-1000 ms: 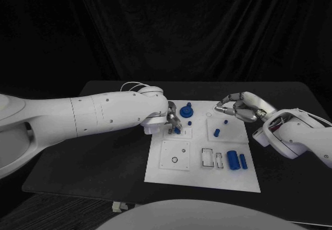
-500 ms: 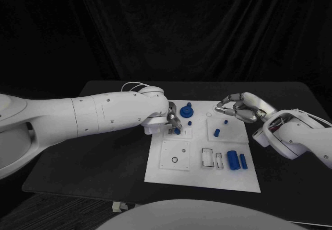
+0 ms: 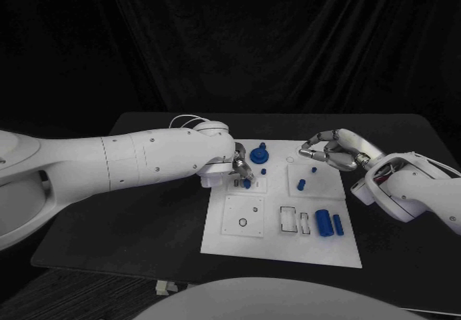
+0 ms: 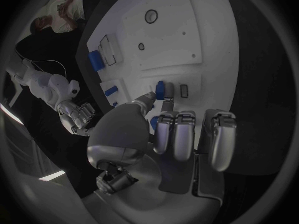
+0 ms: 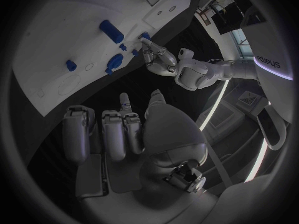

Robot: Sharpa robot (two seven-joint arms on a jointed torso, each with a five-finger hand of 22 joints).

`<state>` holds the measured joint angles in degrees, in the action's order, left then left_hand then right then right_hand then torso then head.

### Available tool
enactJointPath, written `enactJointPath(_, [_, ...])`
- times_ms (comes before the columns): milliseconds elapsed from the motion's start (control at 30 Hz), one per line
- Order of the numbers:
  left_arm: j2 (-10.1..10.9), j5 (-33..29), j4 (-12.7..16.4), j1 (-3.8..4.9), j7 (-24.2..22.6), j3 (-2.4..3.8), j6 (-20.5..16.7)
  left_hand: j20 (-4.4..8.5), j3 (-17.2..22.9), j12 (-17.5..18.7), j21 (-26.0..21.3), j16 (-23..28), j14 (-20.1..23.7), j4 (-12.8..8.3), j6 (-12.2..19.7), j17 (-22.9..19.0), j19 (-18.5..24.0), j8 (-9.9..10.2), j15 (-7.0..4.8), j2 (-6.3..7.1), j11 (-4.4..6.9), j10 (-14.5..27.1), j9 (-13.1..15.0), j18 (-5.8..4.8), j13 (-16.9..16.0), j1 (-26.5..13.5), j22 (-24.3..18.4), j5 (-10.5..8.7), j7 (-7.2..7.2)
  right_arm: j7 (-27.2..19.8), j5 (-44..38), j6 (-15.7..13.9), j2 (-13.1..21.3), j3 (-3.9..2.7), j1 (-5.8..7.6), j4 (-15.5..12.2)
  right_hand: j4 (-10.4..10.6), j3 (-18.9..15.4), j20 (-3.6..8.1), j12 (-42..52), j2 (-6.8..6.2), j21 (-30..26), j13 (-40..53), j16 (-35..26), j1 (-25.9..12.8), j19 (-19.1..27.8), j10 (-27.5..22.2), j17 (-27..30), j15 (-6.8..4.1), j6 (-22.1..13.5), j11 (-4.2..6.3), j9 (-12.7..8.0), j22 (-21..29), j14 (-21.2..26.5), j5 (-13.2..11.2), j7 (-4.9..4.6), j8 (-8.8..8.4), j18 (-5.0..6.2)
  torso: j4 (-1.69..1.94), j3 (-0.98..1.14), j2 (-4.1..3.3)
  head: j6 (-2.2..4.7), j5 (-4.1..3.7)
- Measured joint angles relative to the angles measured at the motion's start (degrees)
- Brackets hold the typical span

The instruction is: Assemble the parts on the task board

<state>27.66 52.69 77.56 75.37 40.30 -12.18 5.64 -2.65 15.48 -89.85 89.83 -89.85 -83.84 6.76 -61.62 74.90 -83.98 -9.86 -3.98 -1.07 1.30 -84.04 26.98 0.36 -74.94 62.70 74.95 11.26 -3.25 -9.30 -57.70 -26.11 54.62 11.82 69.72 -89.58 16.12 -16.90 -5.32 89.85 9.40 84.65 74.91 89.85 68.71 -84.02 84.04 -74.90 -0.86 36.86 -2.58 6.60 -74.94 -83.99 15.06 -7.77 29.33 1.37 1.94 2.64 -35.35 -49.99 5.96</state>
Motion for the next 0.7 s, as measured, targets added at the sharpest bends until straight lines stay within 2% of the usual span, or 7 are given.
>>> enactJointPath(267, [0.0,0.1,-0.1,-0.04,0.0,0.02,0.2,0.00,-0.4,0.0,0.0,0.0,0.0,0.4,0.0,0.0,0.0,0.3,0.00,-0.01,0.00,0.0,0.1,0.00,0.0,0.0,0.0,0.00,-0.01,0.0,0.0,0.0,0.0,0.01,-0.07,0.0,0.0,0.0,0.00,0.0,0.00,0.0,0.0,0.0,0.0,0.0,0.0,0.0,0.00,0.0,0.00,0.0,0.0,0.0,0.0,0.00,0.00,0.00,0.00,0.01,-0.02,0.00,-0.04])
enactJointPath(400, [0.2,0.3,0.1,-0.06,0.0,0.03,0.4,0.00,-1.3,0.0,0.0,0.0,0.0,1.5,0.0,0.0,0.0,0.6,0.00,0.72,0.00,0.0,0.0,0.00,0.0,-0.7,0.0,-0.23,-0.01,0.0,0.0,0.0,0.0,0.02,-0.10,0.0,0.0,0.0,0.00,0.0,-0.22,0.0,0.0,0.0,0.2,0.0,0.0,0.0,0.00,0.0,0.00,-0.1,0.0,0.0,0.0,0.00,0.00,0.00,0.00,0.01,-0.02,0.00,-0.05])
enactJointPath(600, [0.3,0.7,0.3,-0.09,0.0,0.01,0.7,0.00,-2.7,0.0,0.0,0.0,0.0,3.1,0.0,0.0,0.0,0.9,0.00,1.19,0.00,0.0,-0.1,0.00,0.0,-1.7,0.0,-0.23,-0.05,0.0,0.0,0.0,0.1,0.02,-0.13,0.1,0.0,0.0,0.00,0.0,-0.18,0.0,0.0,0.0,0.4,0.0,0.0,0.0,0.00,0.0,0.00,-0.1,0.0,0.0,0.0,0.00,0.00,0.00,0.00,0.01,0.00,0.00,0.03])
enactJointPath(700, [0.3,0.8,0.3,-0.09,0.0,0.01,0.8,0.00,-3.3,0.0,-0.2,0.0,0.0,3.9,0.5,0.0,0.0,1.0,0.00,1.10,0.00,0.0,0.1,0.00,0.0,-2.4,0.0,-0.36,-0.56,0.0,0.0,0.0,0.1,0.02,-0.14,0.1,0.0,0.0,0.00,0.0,-0.11,0.0,0.0,0.0,0.5,0.0,0.0,0.0,0.00,0.0,0.00,-0.1,0.0,0.0,0.0,0.00,0.00,0.00,-0.01,0.01,0.00,0.00,0.04])
